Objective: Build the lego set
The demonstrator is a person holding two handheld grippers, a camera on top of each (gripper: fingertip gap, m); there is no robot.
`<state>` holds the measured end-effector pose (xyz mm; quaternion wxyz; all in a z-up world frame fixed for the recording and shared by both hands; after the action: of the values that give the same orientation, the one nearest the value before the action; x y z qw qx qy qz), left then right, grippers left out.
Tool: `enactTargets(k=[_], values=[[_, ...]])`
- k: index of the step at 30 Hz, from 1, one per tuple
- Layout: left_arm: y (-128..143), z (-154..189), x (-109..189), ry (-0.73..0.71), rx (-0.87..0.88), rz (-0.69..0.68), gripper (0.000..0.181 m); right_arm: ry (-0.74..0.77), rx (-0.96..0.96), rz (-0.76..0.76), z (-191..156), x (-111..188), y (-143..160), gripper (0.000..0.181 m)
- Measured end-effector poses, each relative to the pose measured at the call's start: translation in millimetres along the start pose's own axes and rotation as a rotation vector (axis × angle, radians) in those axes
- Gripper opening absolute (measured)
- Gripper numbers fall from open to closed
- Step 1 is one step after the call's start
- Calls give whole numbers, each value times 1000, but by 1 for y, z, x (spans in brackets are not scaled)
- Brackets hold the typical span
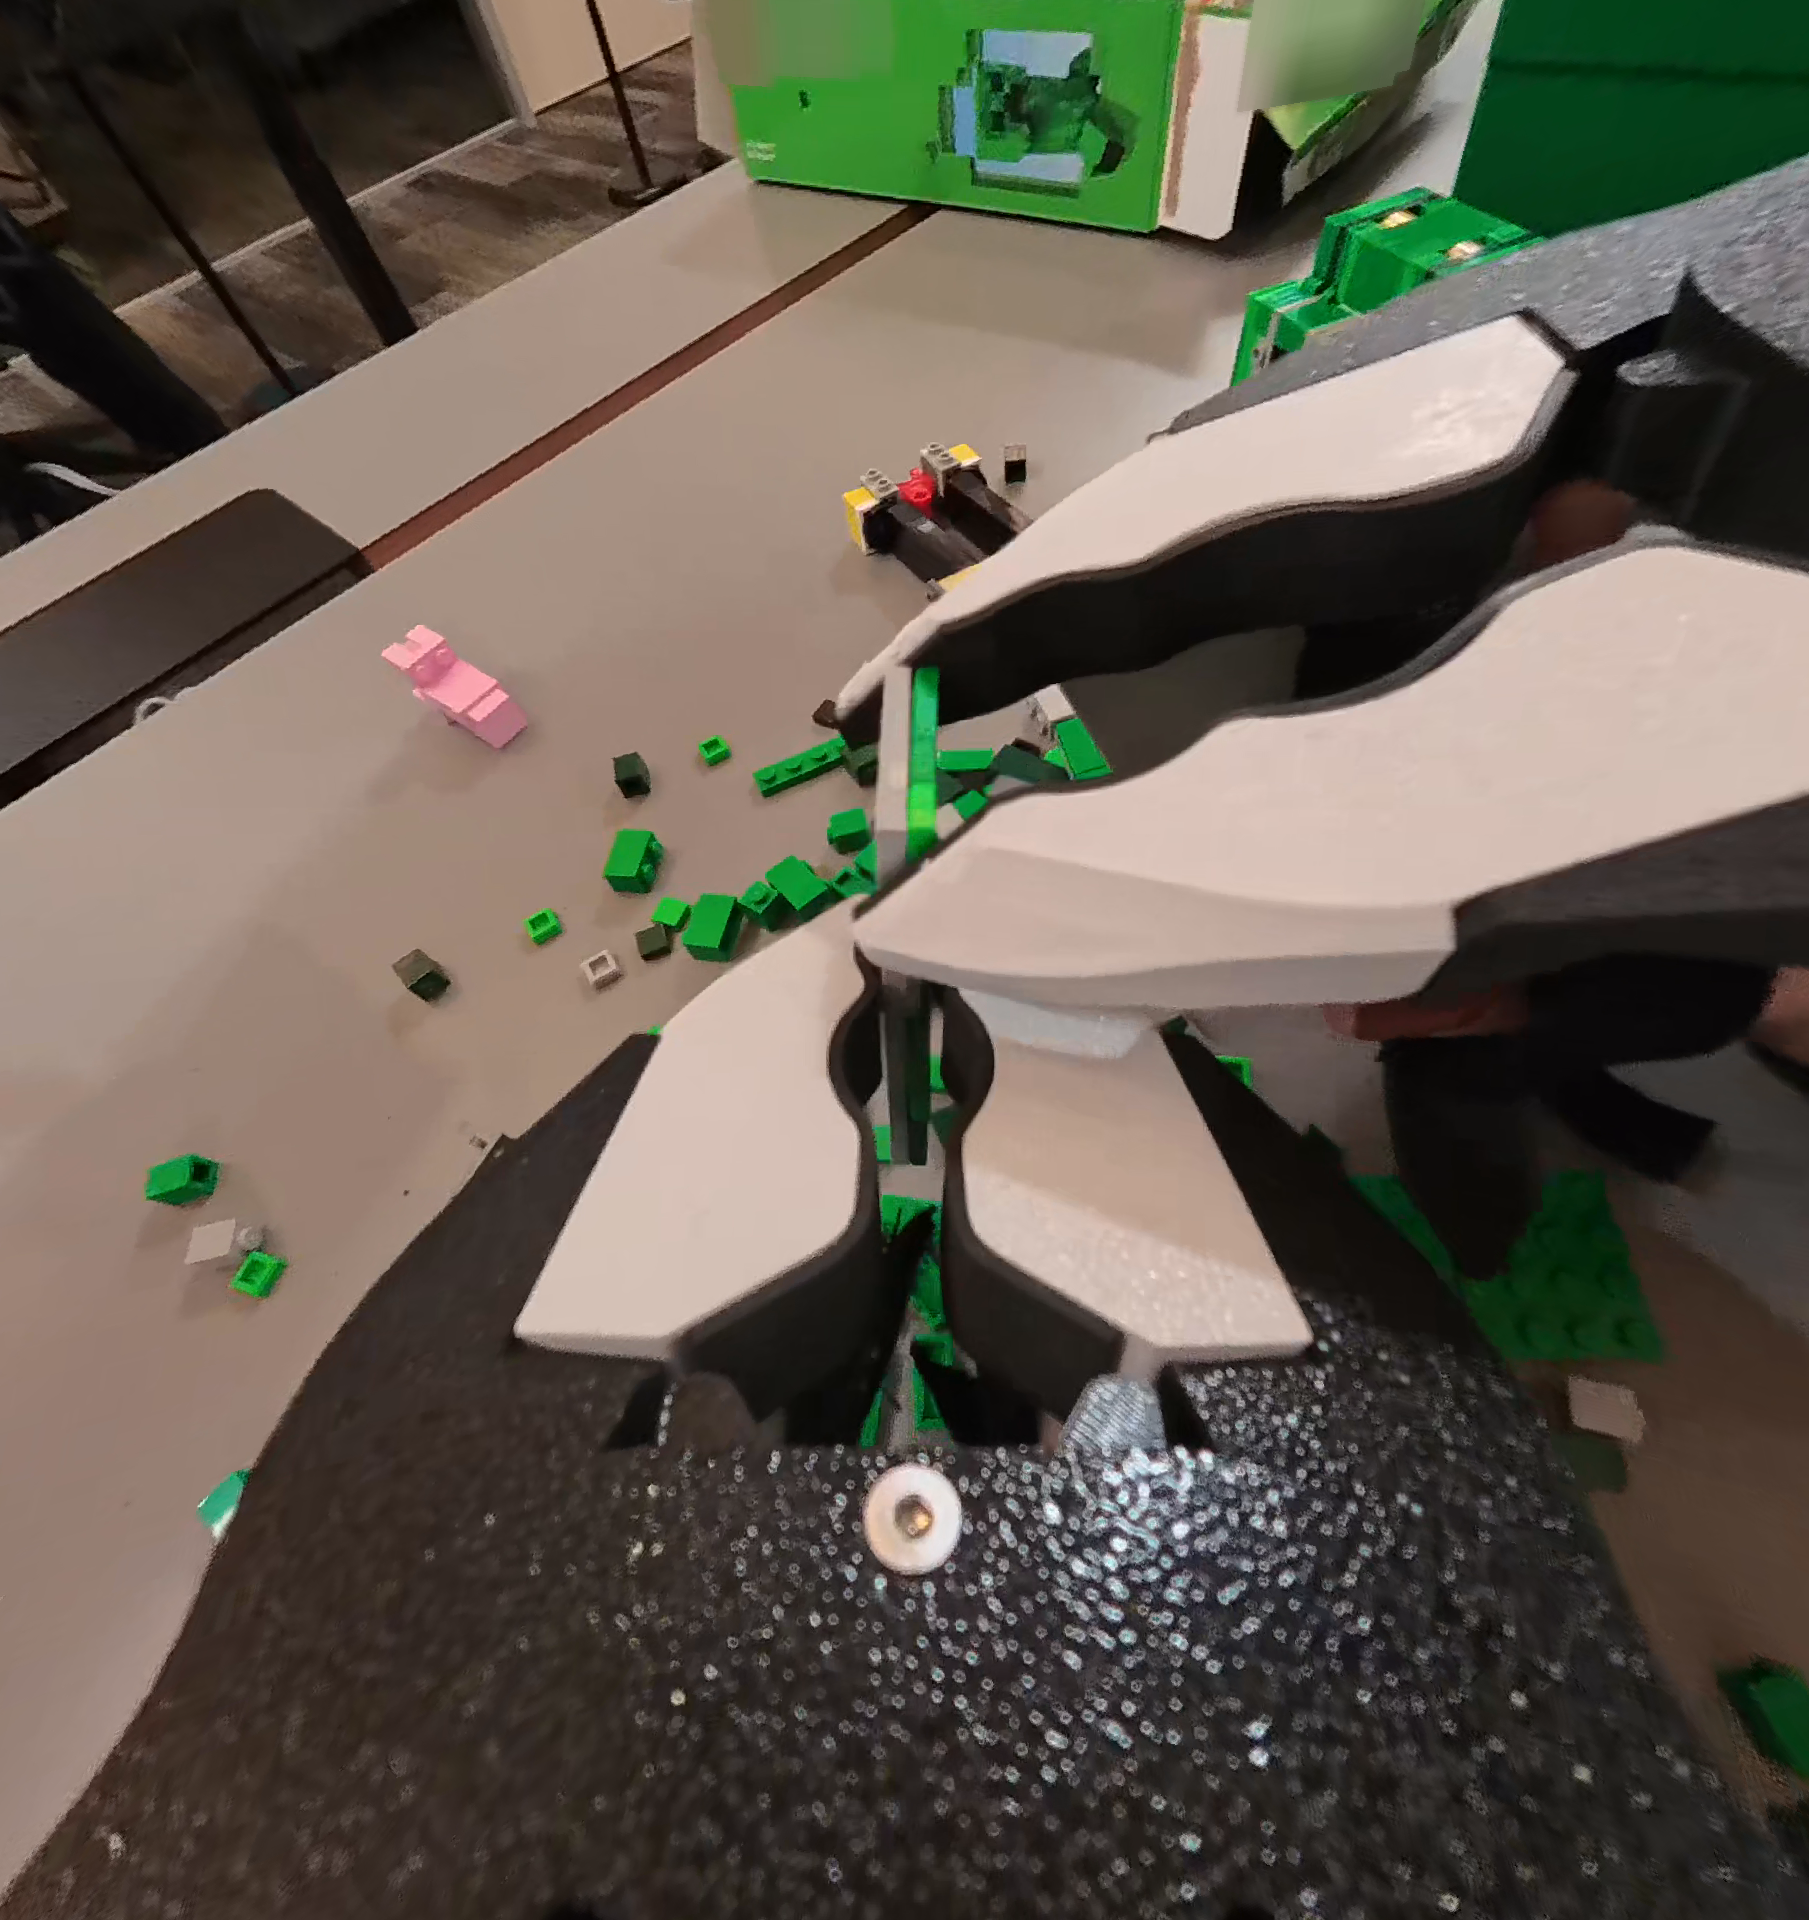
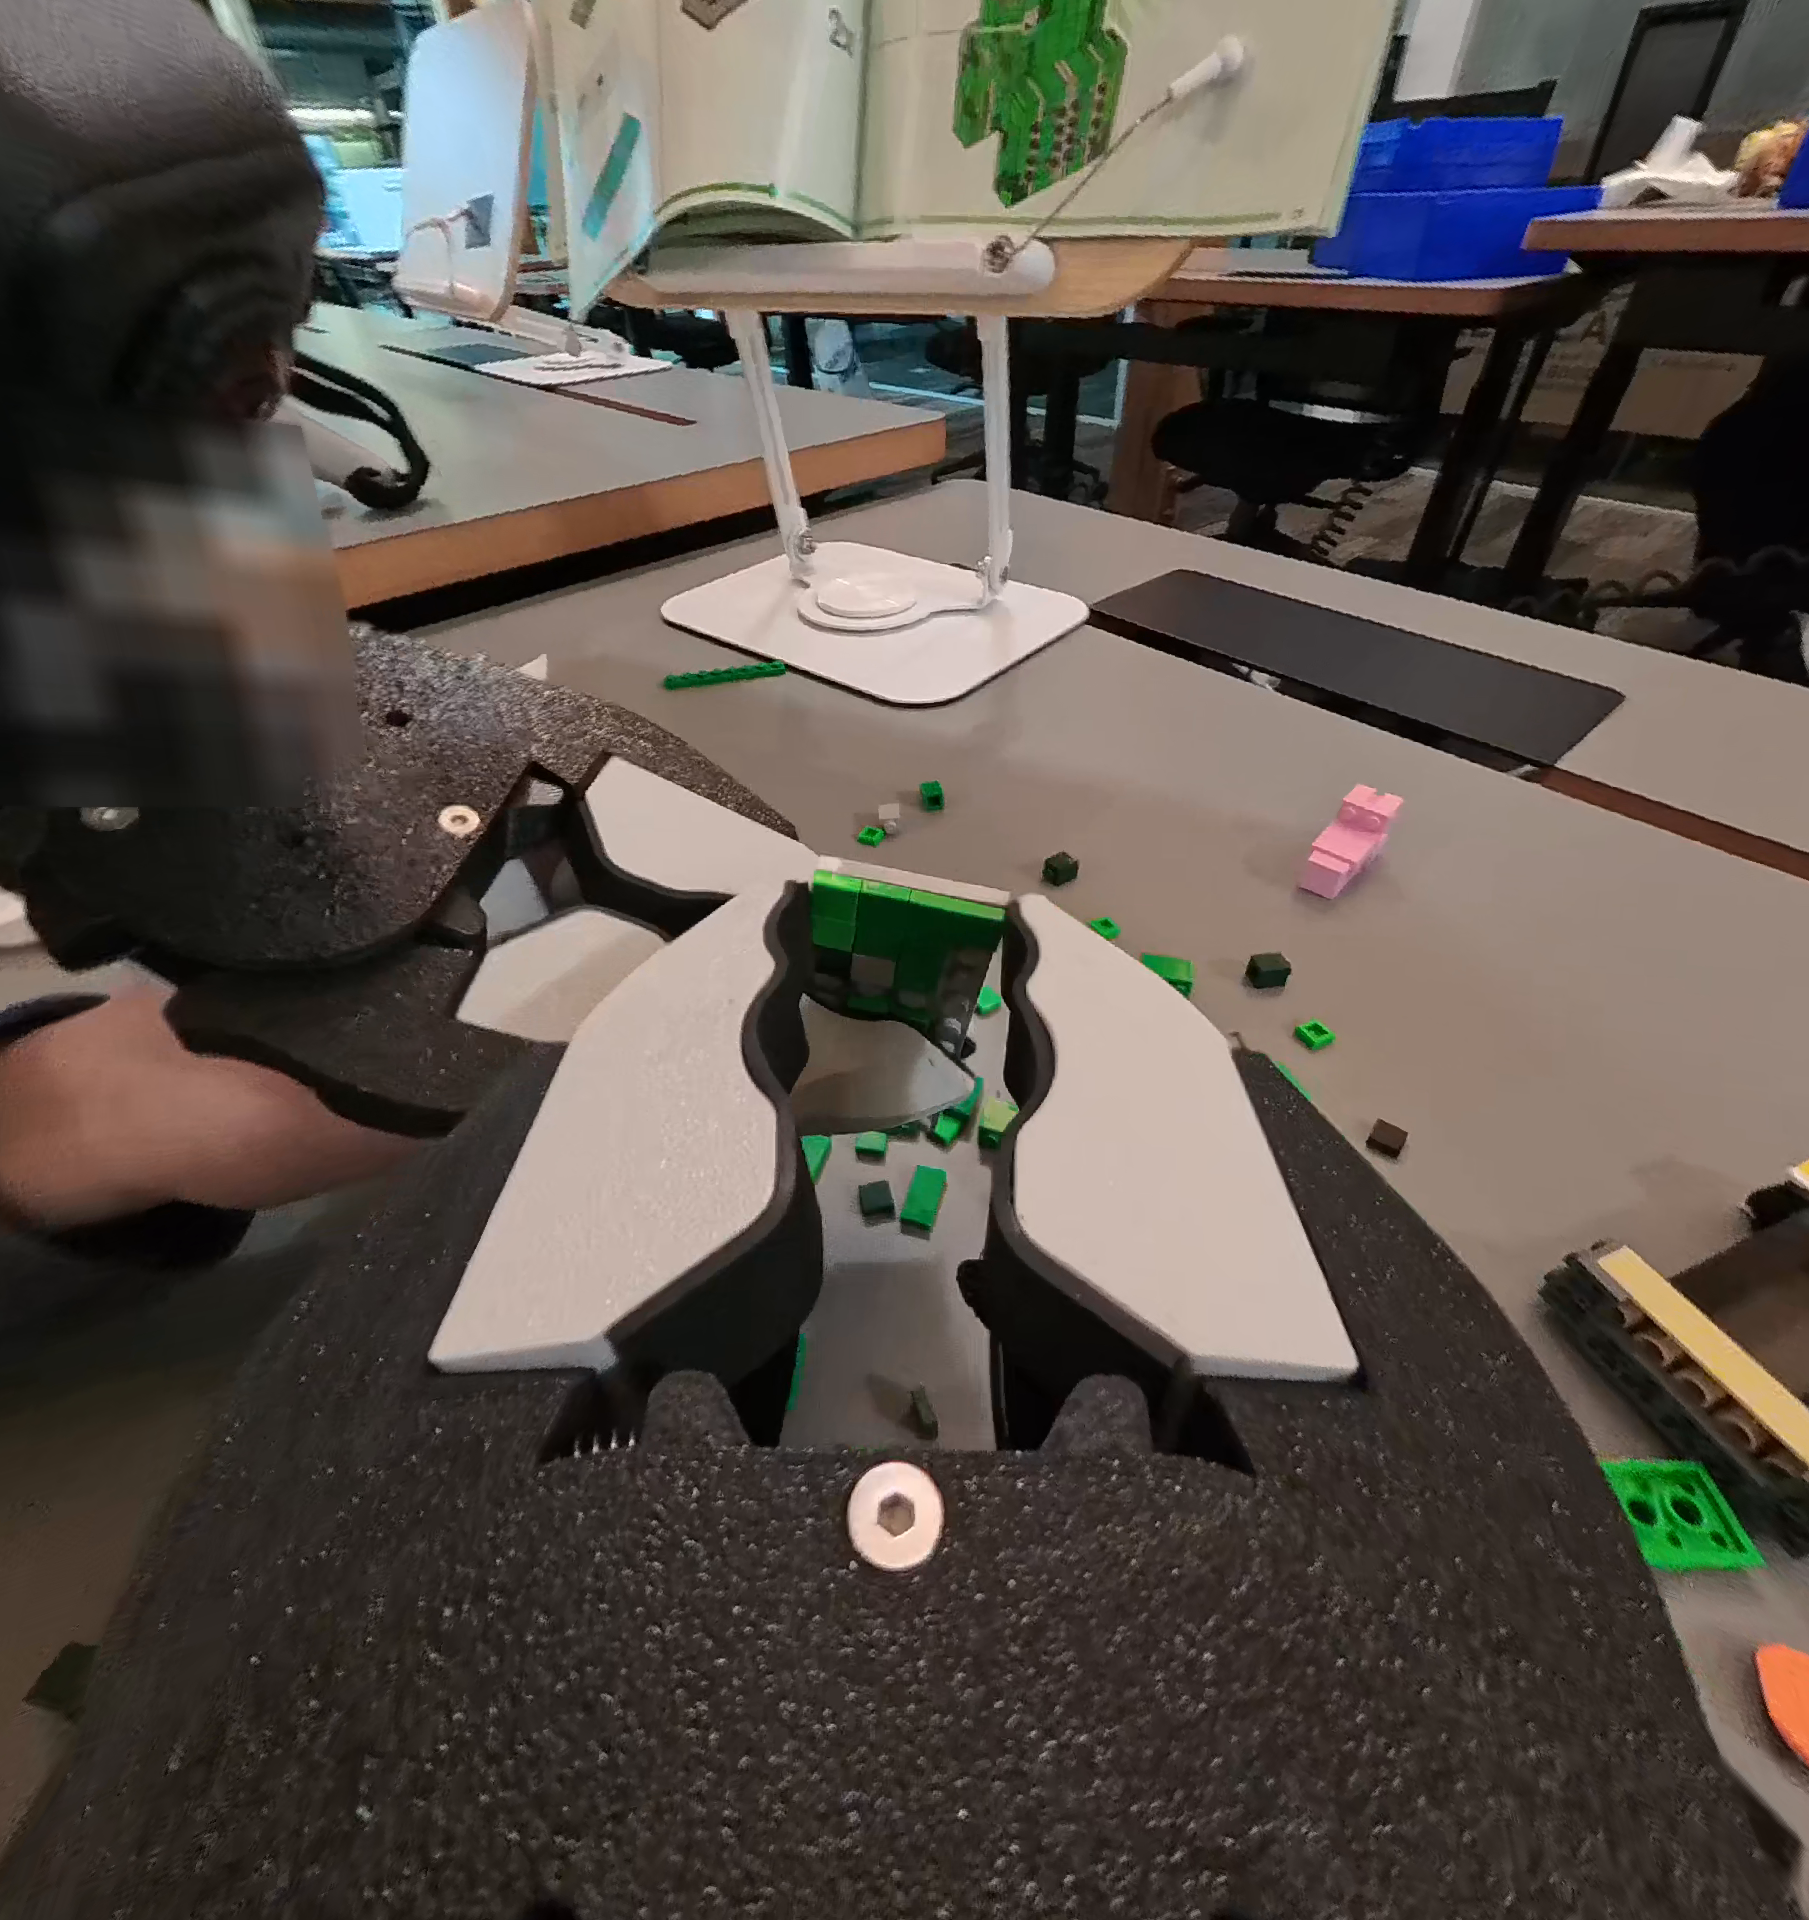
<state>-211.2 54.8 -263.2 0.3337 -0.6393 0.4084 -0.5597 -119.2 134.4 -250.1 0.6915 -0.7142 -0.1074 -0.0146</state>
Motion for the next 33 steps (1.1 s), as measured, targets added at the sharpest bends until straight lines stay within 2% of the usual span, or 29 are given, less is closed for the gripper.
enactTargets(k=[3, 7, 11, 15, 19, 21, 27, 33], values=[[0, -3, 5, 24, -5, 0, 6, -83, 46, -1, 5, 2, -2, 35], [3, -7, 9, 83, -36, -11, 6, -135, 172, -36, 14, 15, -10, 44], [3, -6, 16, 274, -55, -9, 6, -220, 374, -144, 15, 30, -11, 43], [4, -6, 20, 440, 31, -49, 5, -118, 721, -241, 8, 39, -4, 34], [9, -5, 14, 604, 201, -102, 6, -57, 948, -268, -11, 32, 0, 32], [12, -6, 11, 630, 261, -130, 6, -11, 1045, -306, -16, 27, 5, 32], [19, -11, 7, 675, 409, -167, 6, 90, 1163, -304, -19, 21, 10, 40], [20, -8, 5, 724, 448, -178, 6, 73, 1192, -376, -20, 16, 17, 53]])
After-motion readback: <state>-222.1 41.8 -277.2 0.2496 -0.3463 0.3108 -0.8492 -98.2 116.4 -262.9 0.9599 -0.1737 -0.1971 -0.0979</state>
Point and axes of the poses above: each gripper's, where its closed fingertips meet, x back along the fingers, y out of its underside, z = x × y across the jaws, the point moved 10 cm from there along x, back along the fingers, and after that the axes turned 3 degrees about -y, right-handed, at the moved point
